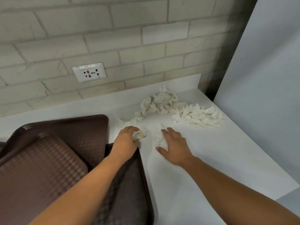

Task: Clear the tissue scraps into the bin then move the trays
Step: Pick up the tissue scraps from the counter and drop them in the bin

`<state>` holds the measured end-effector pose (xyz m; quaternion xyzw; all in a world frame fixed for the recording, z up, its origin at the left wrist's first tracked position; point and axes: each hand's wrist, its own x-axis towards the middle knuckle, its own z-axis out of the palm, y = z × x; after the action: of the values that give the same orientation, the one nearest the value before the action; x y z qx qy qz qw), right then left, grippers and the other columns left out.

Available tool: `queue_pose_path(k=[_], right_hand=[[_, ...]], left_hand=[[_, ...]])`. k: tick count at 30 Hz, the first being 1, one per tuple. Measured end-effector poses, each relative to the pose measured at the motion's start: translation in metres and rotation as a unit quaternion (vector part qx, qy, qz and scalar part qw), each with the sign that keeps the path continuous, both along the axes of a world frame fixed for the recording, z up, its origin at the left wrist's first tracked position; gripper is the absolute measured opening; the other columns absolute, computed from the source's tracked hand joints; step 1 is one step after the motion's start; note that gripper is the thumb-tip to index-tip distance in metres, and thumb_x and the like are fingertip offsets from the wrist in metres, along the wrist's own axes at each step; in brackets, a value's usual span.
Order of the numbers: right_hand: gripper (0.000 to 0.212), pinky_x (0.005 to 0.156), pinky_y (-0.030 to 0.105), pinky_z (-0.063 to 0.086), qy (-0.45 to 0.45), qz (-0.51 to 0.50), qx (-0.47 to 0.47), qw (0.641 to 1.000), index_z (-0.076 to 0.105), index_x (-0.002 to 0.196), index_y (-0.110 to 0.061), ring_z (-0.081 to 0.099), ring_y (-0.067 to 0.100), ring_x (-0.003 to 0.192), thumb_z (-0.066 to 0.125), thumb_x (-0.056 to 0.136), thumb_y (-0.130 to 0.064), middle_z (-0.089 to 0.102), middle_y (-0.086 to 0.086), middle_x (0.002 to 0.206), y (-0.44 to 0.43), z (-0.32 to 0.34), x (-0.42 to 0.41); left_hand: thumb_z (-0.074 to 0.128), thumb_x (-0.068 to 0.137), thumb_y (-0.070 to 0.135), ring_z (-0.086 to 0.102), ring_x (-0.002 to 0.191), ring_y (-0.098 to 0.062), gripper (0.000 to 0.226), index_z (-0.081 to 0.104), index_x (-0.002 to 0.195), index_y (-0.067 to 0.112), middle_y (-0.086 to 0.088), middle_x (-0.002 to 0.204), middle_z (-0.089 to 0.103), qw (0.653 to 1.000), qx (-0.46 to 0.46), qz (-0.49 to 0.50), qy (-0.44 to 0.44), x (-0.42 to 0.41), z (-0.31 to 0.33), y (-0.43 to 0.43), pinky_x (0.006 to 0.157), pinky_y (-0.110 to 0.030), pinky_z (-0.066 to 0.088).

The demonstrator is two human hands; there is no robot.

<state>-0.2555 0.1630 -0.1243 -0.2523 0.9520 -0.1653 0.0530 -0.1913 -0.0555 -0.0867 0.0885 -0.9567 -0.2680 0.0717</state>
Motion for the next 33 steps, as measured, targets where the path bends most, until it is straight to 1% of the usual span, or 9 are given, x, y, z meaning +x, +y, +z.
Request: queue_pose_path(k=[5, 10, 14, 19, 22, 25, 29, 31, 33], right_hand=[[0.065, 0.102, 0.043, 0.038, 0.072, 0.010, 0.017, 0.997, 0.030, 0.149, -0.027, 0.038, 0.026, 0.129, 0.043, 0.093, -0.058, 0.035, 0.001, 0.151, -0.025, -0.019, -0.004], [0.024, 0.080, 0.042, 0.052, 0.129, 0.012, -0.082, 0.988, 0.068, 0.108, -0.013, 0.057, 0.024, 0.089, 0.052, 0.096, -0.026, 0.063, 0.005, 0.100, -0.028, -0.034, -0.006], [0.039, 0.057, 0.037, 0.049, 0.146, -0.022, -0.128, 0.981, 0.058, 0.071, -0.011, 0.051, 0.023, 0.061, 0.040, 0.097, -0.033, 0.053, 0.004, 0.068, -0.020, -0.026, -0.010], [0.038, 0.053, 0.030, 0.041, 0.112, -0.113, -0.170, 0.973, 0.053, 0.066, -0.013, 0.050, 0.021, 0.056, 0.057, 0.094, -0.039, 0.050, 0.000, 0.070, 0.008, -0.014, -0.016], [0.031, 0.057, 0.028, 0.040, 0.075, -0.159, -0.190, 0.966, 0.052, 0.066, -0.015, 0.051, 0.020, 0.056, 0.063, 0.092, -0.028, 0.051, -0.003, 0.063, 0.023, -0.003, -0.018], [0.034, 0.054, 0.026, 0.038, 0.018, -0.199, -0.222, 0.954, 0.043, 0.065, -0.025, 0.053, 0.015, 0.051, 0.061, 0.093, -0.035, 0.050, -0.006, 0.051, 0.037, 0.011, -0.016], [0.028, 0.051, 0.020, 0.038, -0.007, -0.212, -0.271, 0.939, 0.052, 0.075, -0.024, 0.049, 0.010, 0.047, 0.062, 0.090, -0.045, 0.053, -0.002, 0.052, 0.060, 0.032, -0.003], [0.035, 0.054, 0.023, 0.040, 0.002, -0.213, -0.289, 0.933, 0.054, 0.069, -0.023, 0.047, 0.010, 0.048, 0.059, 0.091, -0.050, 0.053, -0.004, 0.052, 0.075, 0.042, 0.006], [0.052, 0.054, 0.029, 0.035, 0.020, -0.214, -0.301, 0.929, 0.039, 0.055, -0.017, 0.036, 0.013, 0.046, 0.057, 0.092, -0.050, 0.038, -0.006, 0.047, 0.094, 0.053, 0.016]], left_hand=[[0.065, 0.090, 0.023, 0.048, 0.126, -0.019, 0.043, 0.057, 0.132, 0.018, 0.000, 0.138, 0.053, 1.000, -0.014, 0.000, -0.009, -0.024, -0.008, -0.015, 0.099, -0.019, 0.031], [0.065, 0.091, 0.034, 0.044, 0.128, -0.023, 0.049, 0.053, 0.137, 0.022, -0.001, 0.140, 0.052, 0.998, -0.024, -0.032, -0.046, -0.044, -0.015, -0.014, 0.104, -0.031, 0.038], [0.064, 0.091, 0.033, 0.050, 0.117, -0.022, 0.040, 0.060, 0.130, 0.025, -0.001, 0.130, 0.056, 0.992, -0.070, -0.054, -0.096, -0.055, -0.019, -0.005, 0.095, -0.033, 0.048], [0.060, 0.093, 0.019, 0.060, 0.101, -0.018, 0.023, 0.068, 0.114, 0.024, -0.002, 0.112, 0.061, 0.988, -0.082, -0.059, -0.116, -0.064, -0.020, 0.007, 0.086, -0.027, 0.049], [0.059, 0.094, 0.018, 0.062, 0.095, -0.017, 0.018, 0.069, 0.107, 0.022, -0.002, 0.104, 0.067, 0.995, -0.028, -0.056, -0.084, -0.063, -0.013, 0.018, 0.082, -0.027, 0.049], [0.055, 0.097, 0.018, 0.062, 0.086, -0.015, 0.016, 0.067, 0.107, 0.020, 0.000, 0.099, 0.067, 0.994, 0.084, -0.031, -0.066, -0.061, -0.003, 0.035, 0.077, -0.023, 0.047], [0.043, 0.101, 0.019, 0.065, 0.088, -0.016, 0.023, 0.057, 0.119, 0.022, -0.005, 0.107, 0.065, 0.978, 0.174, -0.028, -0.111, -0.055, 0.012, 0.066, 0.073, -0.023, 0.051], [0.041, 0.101, 0.019, 0.059, 0.085, -0.011, 0.026, 0.054, 0.124, 0.020, 0.000, 0.108, 0.061, 0.977, 0.172, -0.042, -0.121, -0.047, 0.020, 0.086, 0.067, -0.016, 0.043], [0.039, 0.102, 0.022, 0.058, 0.094, -0.014, 0.029, 0.059, 0.121, 0.015, 0.000, 0.112, 0.060, 0.972, 0.195, -0.047, -0.119, -0.038, 0.028, 0.110, 0.076, -0.021, 0.042]])
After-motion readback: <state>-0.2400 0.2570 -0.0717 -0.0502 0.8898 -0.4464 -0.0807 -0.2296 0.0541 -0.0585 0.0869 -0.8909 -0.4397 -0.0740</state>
